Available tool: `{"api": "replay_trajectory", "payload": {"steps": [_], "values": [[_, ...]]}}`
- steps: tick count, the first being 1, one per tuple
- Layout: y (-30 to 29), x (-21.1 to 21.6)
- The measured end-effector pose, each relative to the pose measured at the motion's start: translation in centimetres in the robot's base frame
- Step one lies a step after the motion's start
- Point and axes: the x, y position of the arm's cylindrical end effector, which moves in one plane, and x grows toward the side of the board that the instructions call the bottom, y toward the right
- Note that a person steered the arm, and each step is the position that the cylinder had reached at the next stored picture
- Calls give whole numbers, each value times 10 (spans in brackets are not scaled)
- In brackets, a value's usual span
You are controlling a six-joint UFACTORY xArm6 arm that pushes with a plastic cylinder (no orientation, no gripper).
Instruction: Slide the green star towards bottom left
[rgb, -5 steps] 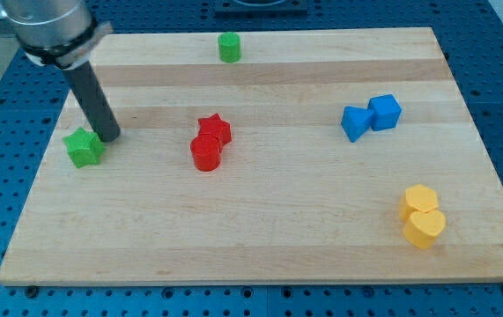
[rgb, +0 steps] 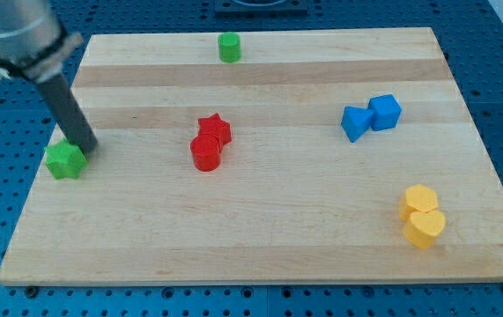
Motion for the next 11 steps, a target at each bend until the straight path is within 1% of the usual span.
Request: {"api": "replay_trajectory", "payload": {"steps": [1,2,3,4,5,6,7,8,9,10,11], "values": [[17,17],[30,-21],[-26,-27],[-50,-21],[-3,13],[5,47],[6,57],[10,25],[-27,26],[-16,61],[-6,31]]}}
